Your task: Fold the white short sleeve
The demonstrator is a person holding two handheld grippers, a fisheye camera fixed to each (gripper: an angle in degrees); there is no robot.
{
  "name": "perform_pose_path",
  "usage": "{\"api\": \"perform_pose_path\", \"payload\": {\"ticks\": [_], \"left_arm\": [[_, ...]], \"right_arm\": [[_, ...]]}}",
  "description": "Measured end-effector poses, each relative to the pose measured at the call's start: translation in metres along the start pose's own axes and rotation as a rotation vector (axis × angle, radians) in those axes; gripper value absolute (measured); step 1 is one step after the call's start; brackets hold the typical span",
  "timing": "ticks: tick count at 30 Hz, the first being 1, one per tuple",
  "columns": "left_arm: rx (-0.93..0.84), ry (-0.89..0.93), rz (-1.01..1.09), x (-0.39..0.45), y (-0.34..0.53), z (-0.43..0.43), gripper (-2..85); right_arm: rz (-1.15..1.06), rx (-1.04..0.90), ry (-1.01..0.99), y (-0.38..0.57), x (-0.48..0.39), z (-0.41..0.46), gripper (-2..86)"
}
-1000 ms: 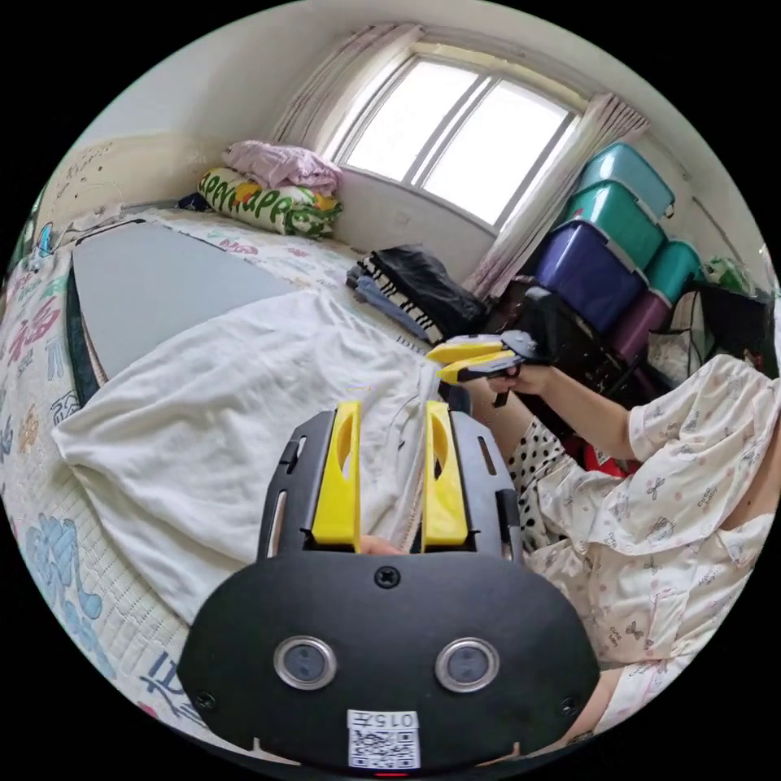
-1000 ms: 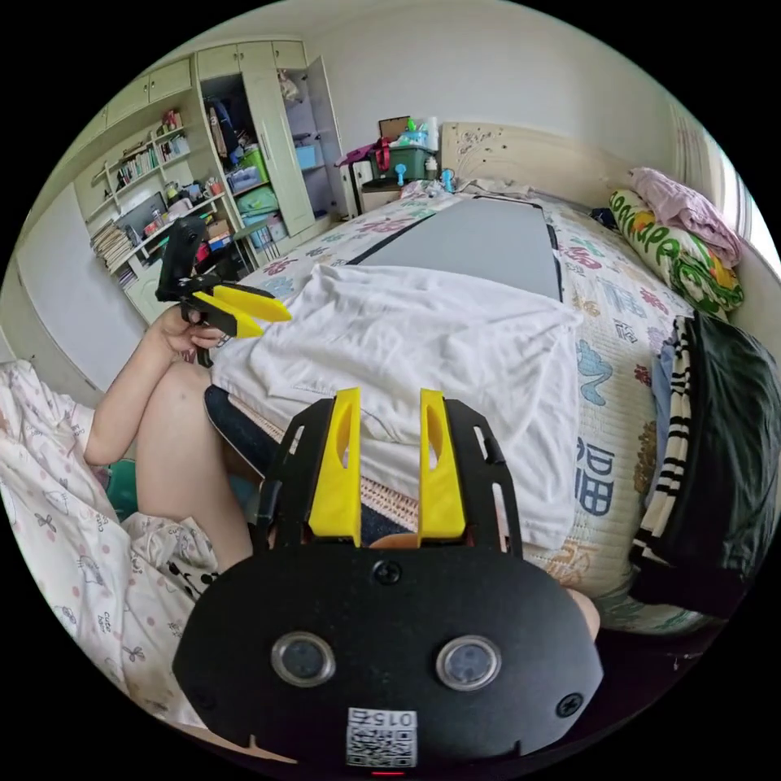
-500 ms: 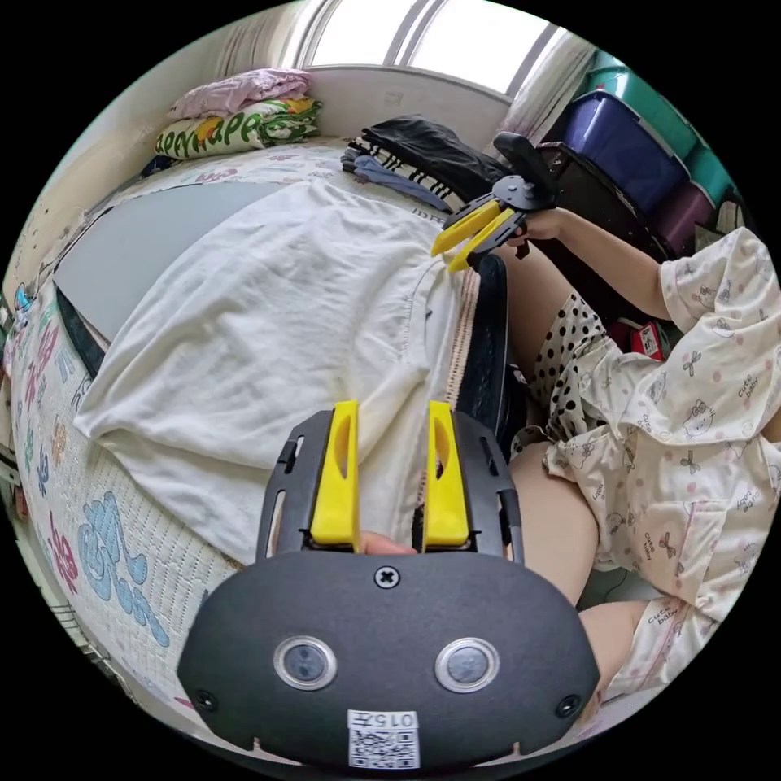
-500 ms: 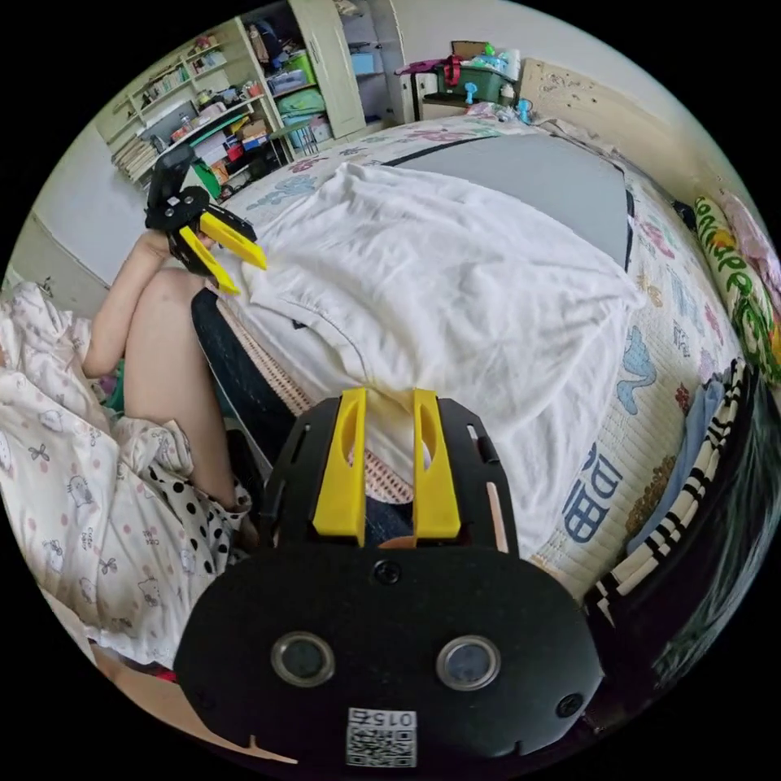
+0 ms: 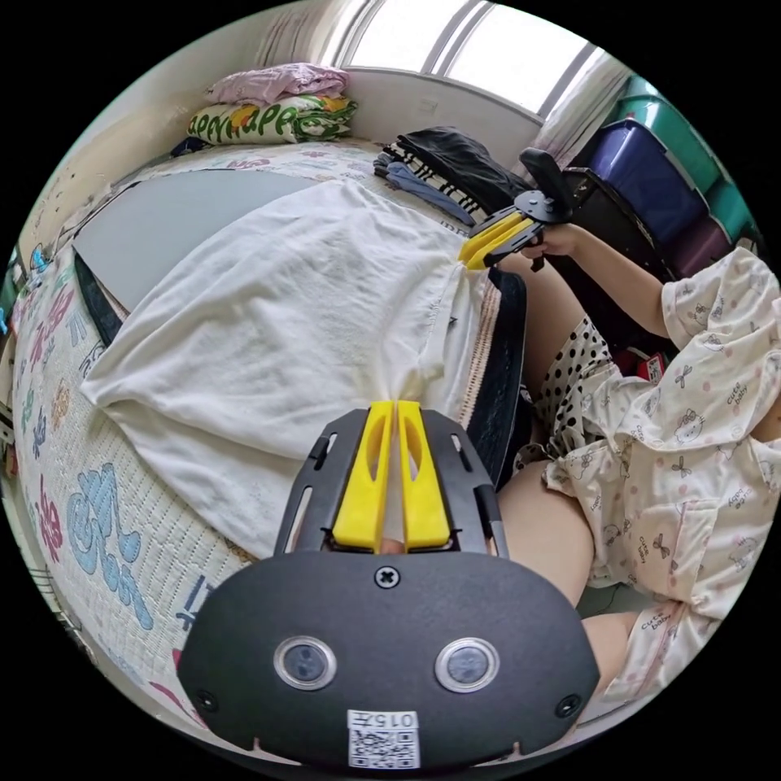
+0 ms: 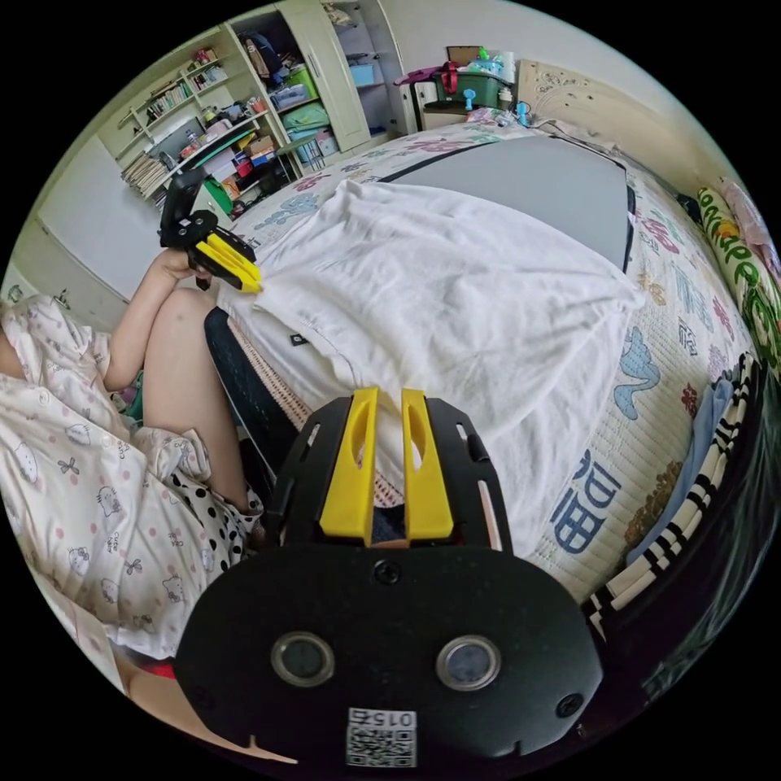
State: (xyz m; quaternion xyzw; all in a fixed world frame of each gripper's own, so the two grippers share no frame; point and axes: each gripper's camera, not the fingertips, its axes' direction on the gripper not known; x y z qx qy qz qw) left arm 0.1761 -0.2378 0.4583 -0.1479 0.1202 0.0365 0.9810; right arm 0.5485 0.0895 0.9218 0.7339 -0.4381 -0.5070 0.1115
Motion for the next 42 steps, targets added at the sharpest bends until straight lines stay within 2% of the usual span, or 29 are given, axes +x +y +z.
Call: {"api": "perform_pose_path", "payload": {"ticks": [6, 9, 17, 20, 23, 24, 26, 27, 29, 31, 32, 33, 35, 38, 42], "left_arm": [[-0.001, -0.011, 0.027, 0.015, 0.017, -0.007, 0.4], [-0.055, -0.018, 0.050, 0.023, 0.021, 0.005, 0.7], [-0.023, 0.020, 0.010, 0.023, 0.055, -0.016, 0.2], [0.090, 0.060, -0.055, 0.011, 0.076, -0.046, 0.1], [0.219, 0.076, -0.240, -0.040, 0.073, -0.091, 0.0], [0.242, 0.062, -0.251, -0.062, 0.054, -0.114, 0.0], [0.298, -0.038, -0.271, -0.097, 0.012, -0.157, 0.1], [0.373, -0.110, -0.306, -0.123, -0.021, -0.191, 0.2], [0.534, -0.195, -0.433, -0.165, -0.064, -0.239, 0.5], [0.751, -0.283, -0.567, -0.189, -0.094, -0.281, 1.2], [0.794, -0.291, -0.599, -0.188, -0.094, -0.285, 1.4], [0.867, -0.264, -0.588, -0.174, -0.092, -0.290, 2.5], [0.888, -0.213, -0.455, -0.134, -0.084, -0.284, 4.7], [0.747, -0.203, -0.318, -0.058, -0.041, -0.243, 6.5], [0.609, -0.124, -0.280, 0.016, 0.037, -0.192, 6.7]], "right_arm": [[-0.098, -0.041, -0.040, -0.016, -0.018, -0.016, 6.6], [-0.133, -0.054, -0.014, -0.022, -0.028, -0.016, 4.6], [-0.138, -0.036, -0.088, -0.049, -0.048, -0.042, -0.6], [-0.107, 0.005, -0.114, -0.070, -0.038, -0.069, -0.8], [-0.125, 0.024, -0.035, -0.128, -0.018, -0.097, -0.8], [-0.126, 0.030, -0.011, -0.145, -0.011, -0.102, -0.8], [-0.122, 0.060, 0.125, -0.239, 0.022, -0.122, -0.7], [-0.105, 0.081, 0.170, -0.267, 0.031, -0.129, -0.6], [0.046, 0.231, 0.341, -0.378, 0.071, -0.163, 0.0], [0.191, 0.407, 0.322, -0.430, 0.090, -0.195, 1.5], [0.271, 0.511, 0.265, -0.442, 0.092, -0.211, 3.3], [0.273, 0.547, 0.220, -0.443, 0.088, -0.215, 4.3], [0.108, 0.534, 0.007, -0.424, 0.055, -0.201, 8.2], [-0.080, 0.372, -0.105, -0.341, 0.010, -0.140, 11.1], [-0.065, 0.231, -0.102, -0.221, -0.014, -0.068, 12.8]]}}
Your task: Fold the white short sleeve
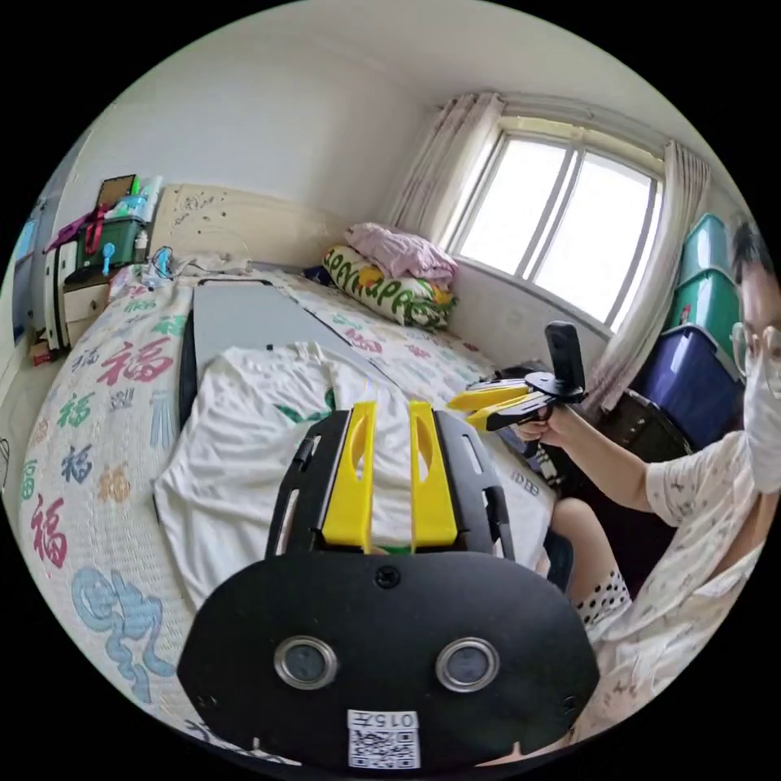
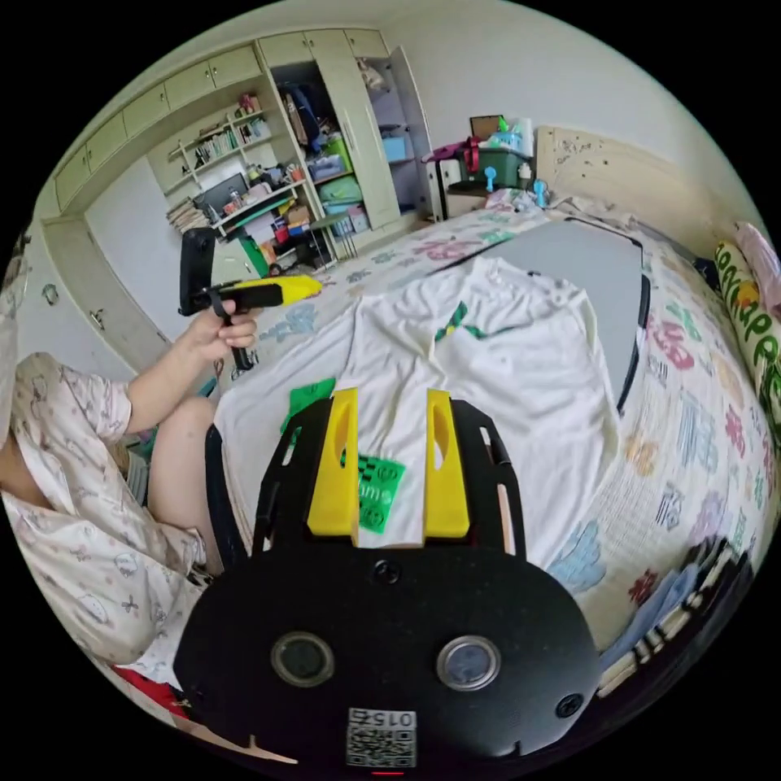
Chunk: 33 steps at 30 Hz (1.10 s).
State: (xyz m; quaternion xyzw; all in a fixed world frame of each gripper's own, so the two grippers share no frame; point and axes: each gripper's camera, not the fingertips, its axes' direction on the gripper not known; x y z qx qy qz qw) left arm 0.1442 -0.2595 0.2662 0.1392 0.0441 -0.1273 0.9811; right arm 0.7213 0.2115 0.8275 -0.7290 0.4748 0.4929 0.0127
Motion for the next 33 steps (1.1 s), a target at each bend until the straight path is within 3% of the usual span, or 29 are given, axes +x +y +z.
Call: {"api": "perform_pose_path", "payload": {"ticks": [5, 10, 16, 23, 28, 30, 33], "left_arm": [[-0.014, 0.072, 0.043, 0.055, 0.045, -0.006, 7.1], [-0.123, 0.197, 0.151, 0.112, 0.033, 0.030, 8.6], [-0.283, 0.038, 0.277, 0.177, 0.049, 0.081, 12.7], [-0.208, 0.048, 0.263, 0.215, 0.048, 0.075, 16.8], [-0.112, -0.062, 0.224, 0.215, 0.056, 0.044, 19.1], [-0.074, -0.124, 0.161, 0.198, 0.066, 0.028, 15.3], [-0.068, -0.254, 0.084, 0.167, 0.080, 0.006, 2.1]], "right_arm": [[0.239, 0.001, 0.018, 0.101, -0.010, 0.012, 13.3], [0.310, -0.097, 0.028, 0.111, -0.004, 0.028, 10.1], [0.393, -0.041, 0.097, 0.131, 0.012, 0.018, 4.5], [0.408, 0.165, -0.103, 0.144, 0.016, -0.030, 1.1], [0.293, 0.249, -0.306, 0.129, 0.001, -0.015, 1.5], [0.247, 0.214, -0.302, 0.128, -0.008, 0.000, 2.2], [0.161, 0.223, -0.242, 0.149, -0.024, 0.013, 5.4]]}}
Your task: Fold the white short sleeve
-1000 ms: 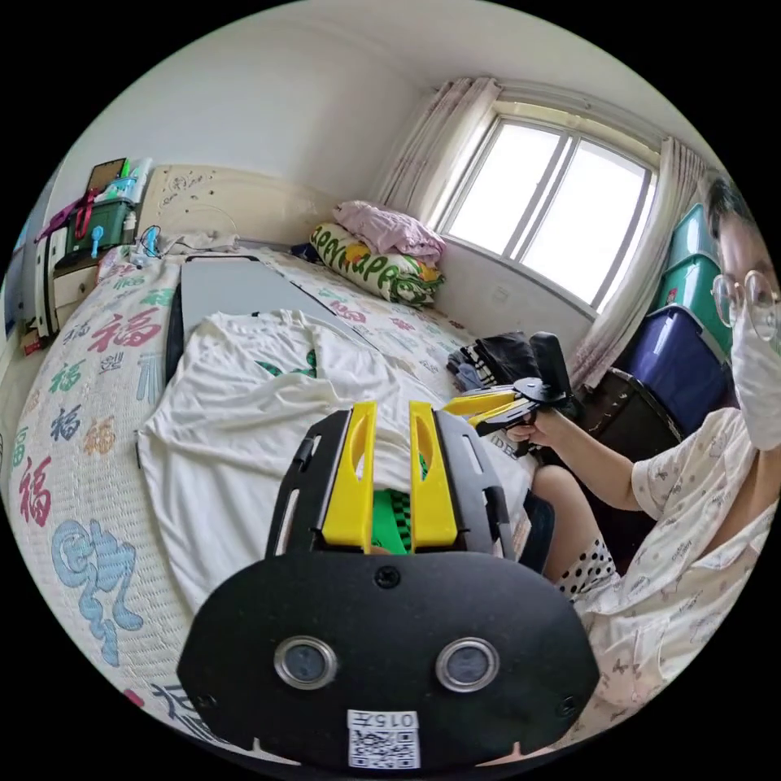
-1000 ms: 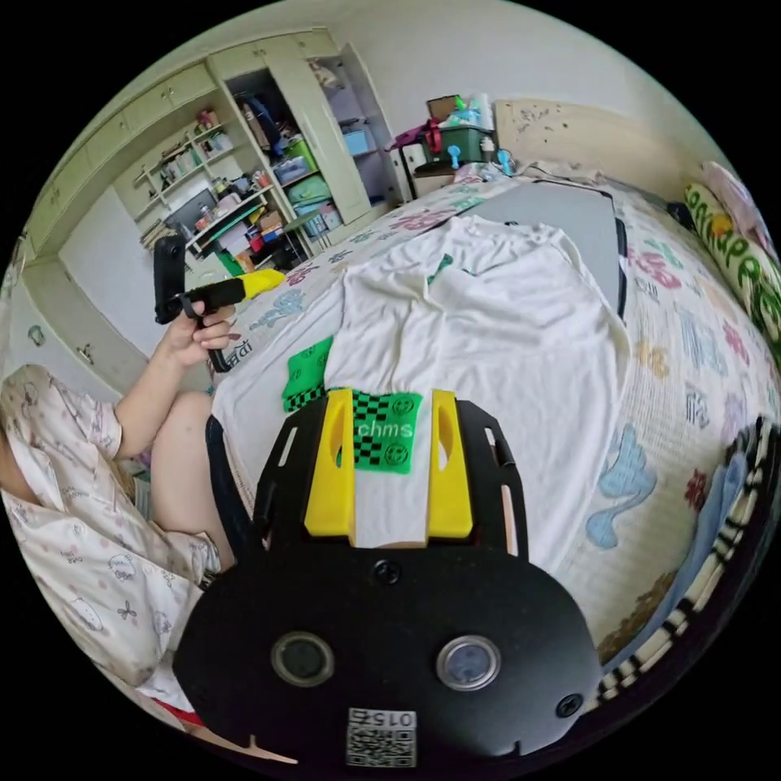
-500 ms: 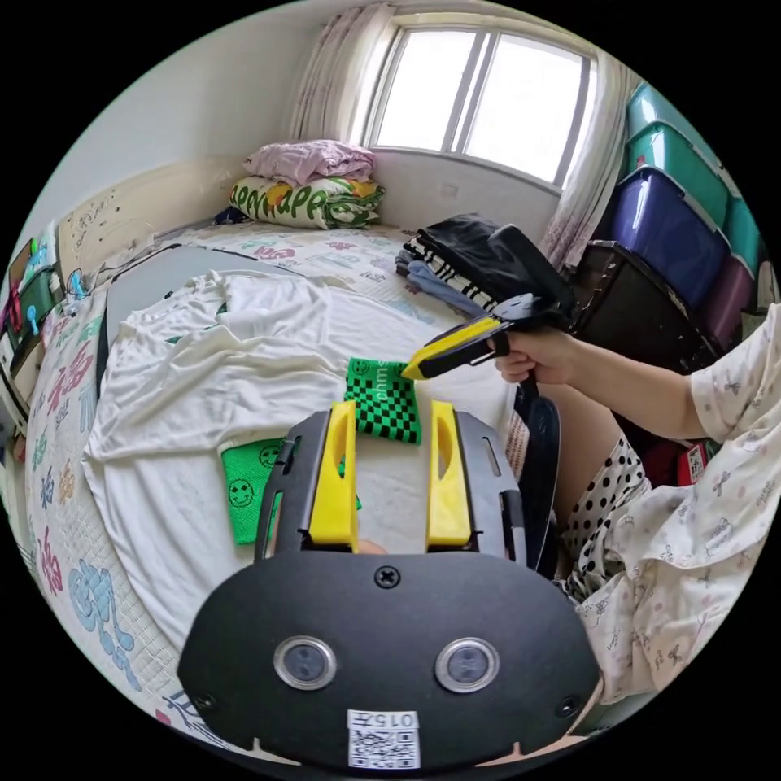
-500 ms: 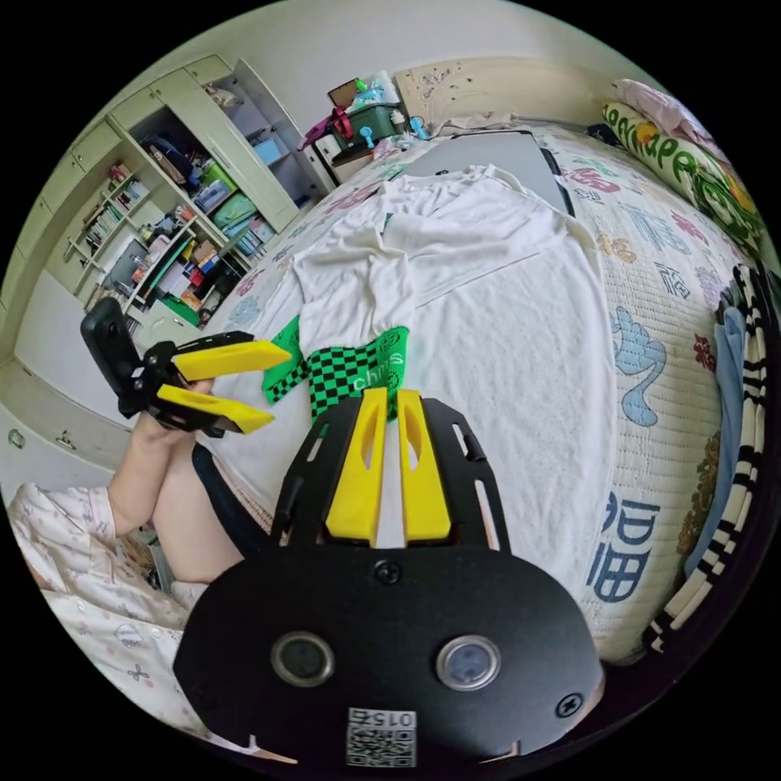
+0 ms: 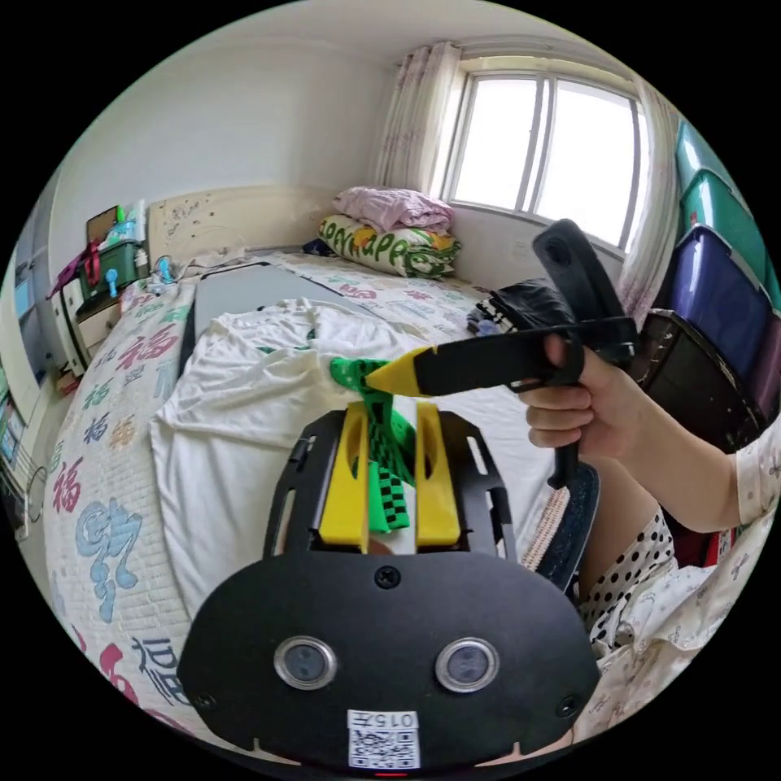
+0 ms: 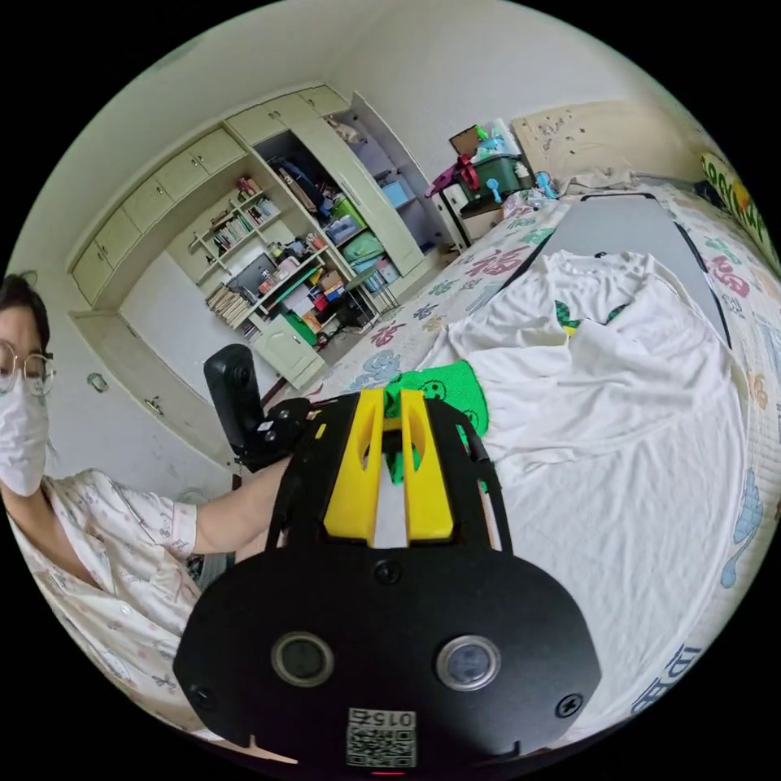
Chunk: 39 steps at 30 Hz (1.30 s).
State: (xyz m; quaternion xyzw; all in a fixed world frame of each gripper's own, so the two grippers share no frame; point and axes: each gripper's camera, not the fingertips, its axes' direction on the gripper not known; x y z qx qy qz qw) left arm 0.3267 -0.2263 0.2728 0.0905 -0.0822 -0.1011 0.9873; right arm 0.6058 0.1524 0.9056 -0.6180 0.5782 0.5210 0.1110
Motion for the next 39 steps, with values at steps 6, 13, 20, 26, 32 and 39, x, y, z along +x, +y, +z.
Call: {"api": "perform_pose_path", "payload": {"ticks": [6, 13, 20, 26, 32, 39], "left_arm": [[0.037, 0.017, -0.241, -0.096, 0.044, -0.030, 0.3], [0.020, 0.002, -0.302, -0.135, 0.082, -0.022, 0.1], [-0.018, 0.044, -0.321, -0.149, 0.114, 0.029, 0.1], [0.077, 0.258, -0.544, -0.181, 0.158, 0.097, 0.0], [0.108, 0.310, -0.691, -0.200, 0.188, 0.155, -0.2], [0.019, 0.202, -0.551, -0.192, 0.170, 0.188, -0.2]], "right_arm": [[-0.201, -0.229, 0.186, 0.085, -0.005, 0.053, 10.8], [-0.415, -0.500, 0.405, 0.163, -0.015, 0.154, 11.6], [-0.402, -0.493, 0.484, 0.186, 0.005, 0.178, 4.1], [-0.202, -0.346, 0.405, 0.172, 0.030, 0.145, 0.9], [0.030, -0.156, 0.282, 0.157, 0.059, 0.104, 0.6], [0.203, 0.016, 0.257, 0.148, 0.077, 0.070, 0.6]]}}
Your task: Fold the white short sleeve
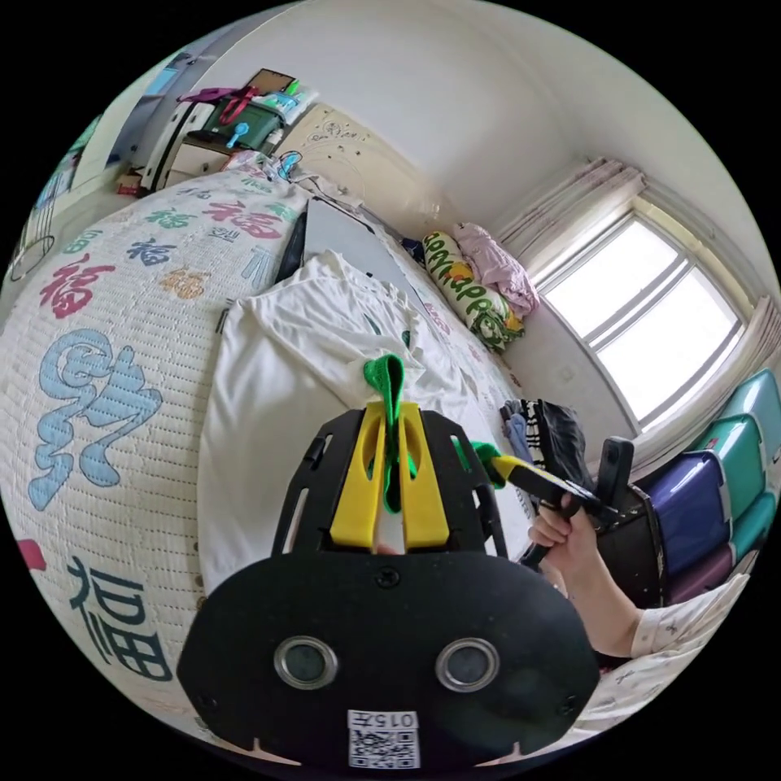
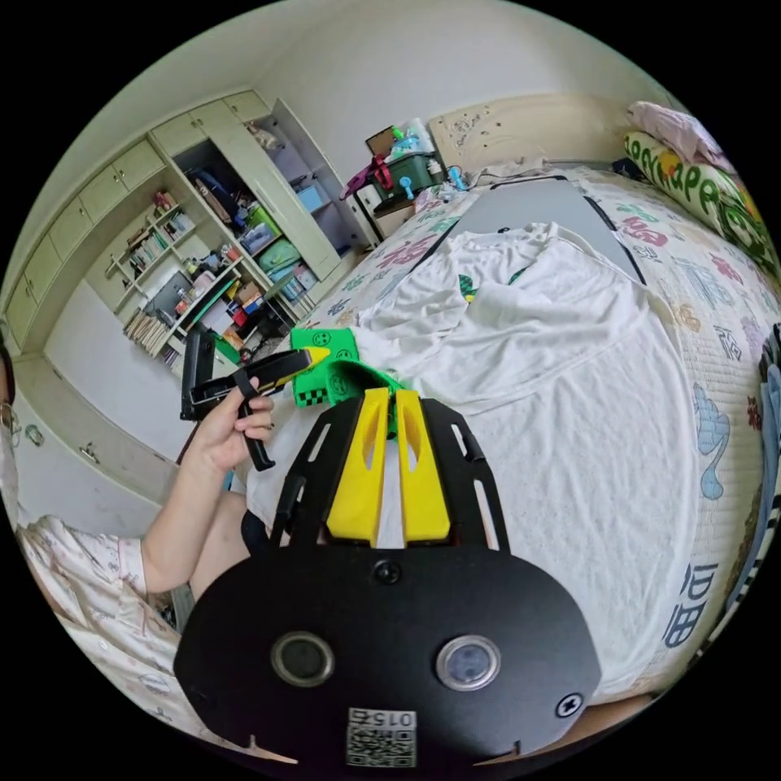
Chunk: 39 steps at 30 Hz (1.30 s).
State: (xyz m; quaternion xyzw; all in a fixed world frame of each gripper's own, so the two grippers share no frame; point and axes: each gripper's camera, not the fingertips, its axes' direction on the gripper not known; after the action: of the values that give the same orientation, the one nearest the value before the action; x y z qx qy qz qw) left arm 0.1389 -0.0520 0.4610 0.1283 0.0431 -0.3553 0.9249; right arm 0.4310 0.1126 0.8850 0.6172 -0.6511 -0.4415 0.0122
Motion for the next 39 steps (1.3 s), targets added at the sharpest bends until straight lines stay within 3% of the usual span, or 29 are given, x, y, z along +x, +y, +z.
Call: {"api": "perform_pose_path", "payload": {"ticks": [7, 18, 21, 26, 30, 34, 36, 37, 38, 39], "left_arm": [[-0.209, 0.171, 0.063, 0.016, 0.004, 0.094, -0.2], [-0.229, 0.177, 0.086, 0.049, -0.007, 0.139, -0.3], [-0.229, 0.172, 0.097, 0.058, -0.005, 0.136, -0.3], [-0.215, 0.172, 0.109, 0.068, 0.000, 0.118, -0.3], [-0.183, 0.161, 0.146, 0.078, 0.006, 0.072, -0.2], [-0.155, -0.013, 0.304, 0.086, -0.044, -0.022, 0.3], [0.029, -0.267, 0.254, 0.062, -0.110, -0.126, 1.0], [0.192, -0.406, 0.134, 0.041, -0.140, -0.186, 1.7], [0.278, -0.462, 0.076, 0.031, -0.151, -0.215, 2.1], [0.406, -0.563, 0.004, 0.018, -0.163, -0.260, 3.8]], "right_arm": [[0.011, 0.051, -0.044, 0.017, -0.030, 0.018, 1.7], [-0.310, -0.125, 0.065, 0.035, -0.154, 0.095, 15.4], [-0.346, -0.146, 0.146, 0.025, -0.186, 0.123, 14.2], [-0.374, -0.175, 0.298, 0.006, -0.233, 0.169, 4.2], [-0.310, -0.204, 0.181, -0.043, -0.221, 0.155, 3.7], [-0.195, -0.028, 0.428, -0.170, -0.152, 0.037, 3.5], [-0.046, 0.117, 0.657, -0.237, -0.101, -0.039, 3.6], [0.083, 0.221, 0.800, -0.273, -0.068, -0.092, 3.9], [0.203, 0.306, 0.908, -0.296, -0.042, -0.136, 4.6], [0.260, 0.329, 0.933, -0.302, -0.031, -0.153, 5.1]]}}
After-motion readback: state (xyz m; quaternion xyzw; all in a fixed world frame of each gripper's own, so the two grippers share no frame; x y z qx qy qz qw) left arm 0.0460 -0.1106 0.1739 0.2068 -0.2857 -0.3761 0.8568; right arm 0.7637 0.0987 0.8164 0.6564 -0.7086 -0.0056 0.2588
